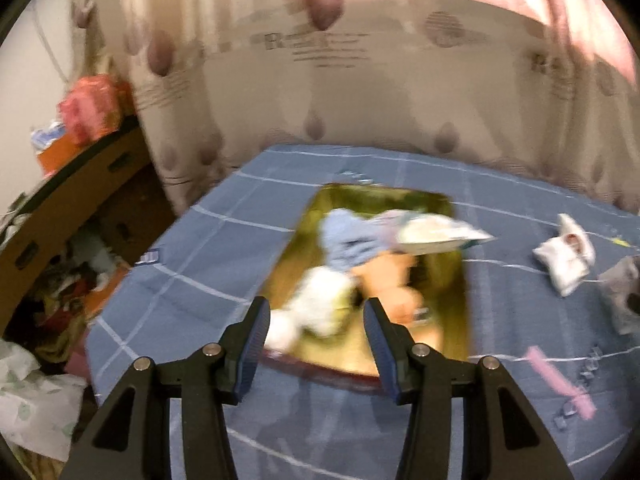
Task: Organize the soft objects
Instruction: 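Lift the red-and-white satin bundle off the bedspread with the right tool, then grasp the white printed sock with the left tool while the right tool holds the satin bundle, then carry the white printed sock into the tin and open the left tool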
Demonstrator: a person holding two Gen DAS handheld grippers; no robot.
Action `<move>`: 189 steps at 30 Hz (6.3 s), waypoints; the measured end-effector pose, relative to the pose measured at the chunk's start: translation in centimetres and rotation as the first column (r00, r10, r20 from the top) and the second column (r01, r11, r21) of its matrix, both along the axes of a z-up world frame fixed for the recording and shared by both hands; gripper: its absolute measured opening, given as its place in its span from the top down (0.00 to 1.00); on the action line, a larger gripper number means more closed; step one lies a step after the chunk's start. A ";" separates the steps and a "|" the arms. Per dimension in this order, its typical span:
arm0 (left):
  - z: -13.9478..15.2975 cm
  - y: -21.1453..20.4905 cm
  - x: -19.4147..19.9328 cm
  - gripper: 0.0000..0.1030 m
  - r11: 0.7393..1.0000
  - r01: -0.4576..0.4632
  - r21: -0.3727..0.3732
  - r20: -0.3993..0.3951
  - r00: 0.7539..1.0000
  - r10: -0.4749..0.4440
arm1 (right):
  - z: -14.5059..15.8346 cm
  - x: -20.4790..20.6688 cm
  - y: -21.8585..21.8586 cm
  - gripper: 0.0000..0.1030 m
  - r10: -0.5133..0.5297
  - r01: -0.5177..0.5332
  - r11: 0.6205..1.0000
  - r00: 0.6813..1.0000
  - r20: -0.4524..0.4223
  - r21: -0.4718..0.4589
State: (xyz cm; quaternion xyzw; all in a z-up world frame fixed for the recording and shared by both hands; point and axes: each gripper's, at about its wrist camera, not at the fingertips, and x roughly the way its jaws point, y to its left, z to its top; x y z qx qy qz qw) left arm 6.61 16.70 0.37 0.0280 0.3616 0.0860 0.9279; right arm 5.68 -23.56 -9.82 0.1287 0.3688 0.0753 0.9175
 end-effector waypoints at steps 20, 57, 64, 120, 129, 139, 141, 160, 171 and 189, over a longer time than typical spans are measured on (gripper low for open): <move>-1.4 -15.2 5.1 0.52 0.958 0.277 -0.078 -0.089 0.955 -0.283 | 0.0 -1.0 -0.9 0.36 0.000 -0.002 0.999 0.998 0.063 0.045; -4.7 -20.6 8.9 0.52 0.926 0.355 -0.126 -0.174 0.911 -0.373 | -1.7 3.2 1.6 0.74 0.020 -0.021 0.998 0.999 -0.029 -0.055; -4.2 -23.9 10.6 0.41 0.905 0.367 -0.217 -0.185 0.895 -0.407 | -2.1 1.2 -3.3 0.73 -0.107 0.106 0.994 0.992 -0.066 -0.010; 1.5 -15.7 7.9 0.76 0.954 0.275 -0.119 -0.144 0.946 -0.291 | -3.3 1.5 -2.2 0.66 -0.116 0.108 0.989 0.990 -0.076 -0.105; 3.5 -8.4 6.9 0.76 0.981 0.186 -0.060 -0.110 0.975 -0.192 | -3.3 1.5 -2.2 0.66 -0.116 0.108 0.988 0.990 -0.076 -0.107; 3.1 -0.8 8.5 0.76 0.991 0.089 -0.097 -0.144 0.984 -0.102 | -3.3 1.6 -2.2 0.66 -0.116 0.107 0.988 0.990 -0.076 -0.111; 2.6 0.0 9.1 0.76 0.990 0.082 -0.115 -0.155 0.983 -0.100 | -3.3 1.6 -2.2 0.66 -0.116 0.107 0.988 0.990 -0.076 -0.111; -0.4 -0.1 15.5 0.69 0.984 0.070 -0.162 -0.235 0.966 -0.108 | -3.2 1.6 -2.1 0.63 -0.109 0.100 0.988 0.991 -0.076 -0.118; -1.7 -0.3 15.7 0.53 0.985 0.064 -0.159 -0.274 0.956 -0.107 | -3.3 1.6 -2.0 0.60 -0.106 0.096 0.988 0.991 -0.076 -0.124; 1.5 0.3 10.5 0.49 0.983 0.093 -0.157 -0.176 0.977 -0.121 | -3.3 1.6 -1.8 0.59 -0.102 0.091 0.987 0.992 -0.077 -0.130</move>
